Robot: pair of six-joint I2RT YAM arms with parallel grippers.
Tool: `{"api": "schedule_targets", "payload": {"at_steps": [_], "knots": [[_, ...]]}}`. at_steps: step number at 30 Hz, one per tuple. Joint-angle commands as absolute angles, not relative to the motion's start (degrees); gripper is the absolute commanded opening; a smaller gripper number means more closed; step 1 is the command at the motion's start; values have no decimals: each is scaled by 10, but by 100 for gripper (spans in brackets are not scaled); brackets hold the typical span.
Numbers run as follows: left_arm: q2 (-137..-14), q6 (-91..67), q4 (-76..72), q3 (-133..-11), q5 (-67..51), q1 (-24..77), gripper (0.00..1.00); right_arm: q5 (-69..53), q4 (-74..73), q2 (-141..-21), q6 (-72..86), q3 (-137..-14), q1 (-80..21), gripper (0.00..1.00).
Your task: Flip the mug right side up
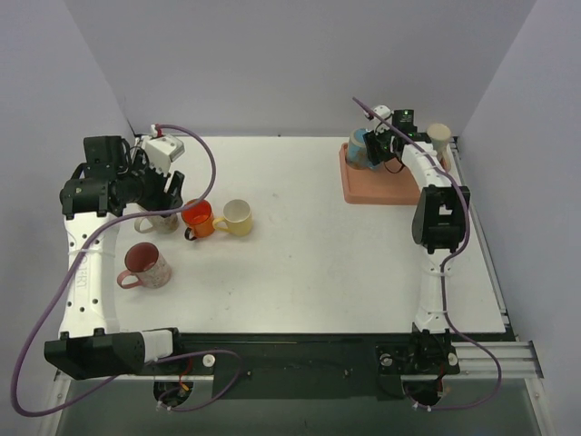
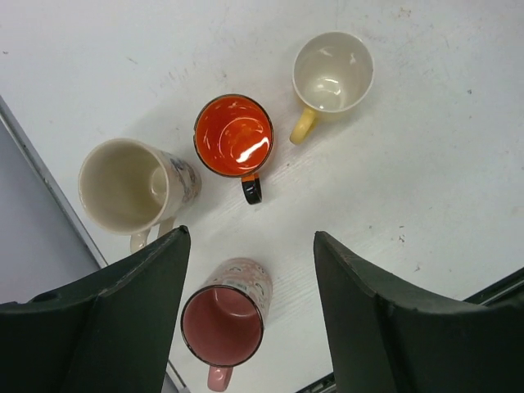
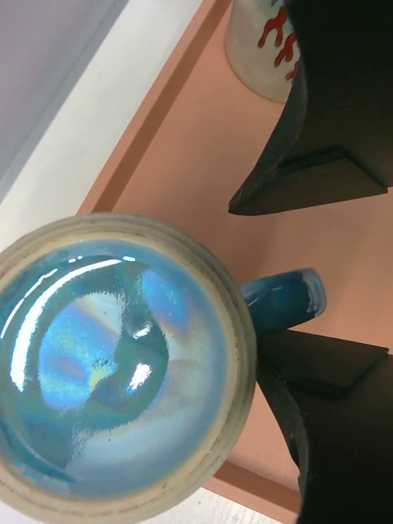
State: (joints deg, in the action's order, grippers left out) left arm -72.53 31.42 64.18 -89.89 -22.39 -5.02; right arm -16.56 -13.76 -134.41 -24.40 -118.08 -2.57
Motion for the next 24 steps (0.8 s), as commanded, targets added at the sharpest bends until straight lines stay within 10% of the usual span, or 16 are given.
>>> {"api": "schedule_targets", "payload": {"at_steps": [1,6,24], "knots": [[-728,274,589,-920,-262,-50,72,-171,-146,-1353,-255,-1209,-35,43],[-723,272,576,-905,-256,-50,72,-172,-142,-1344,-256,-1207,-39,0],[-651,-29,291,-789,-446,17,75,-132,16,-898,-109,-927,-122,0]]}}
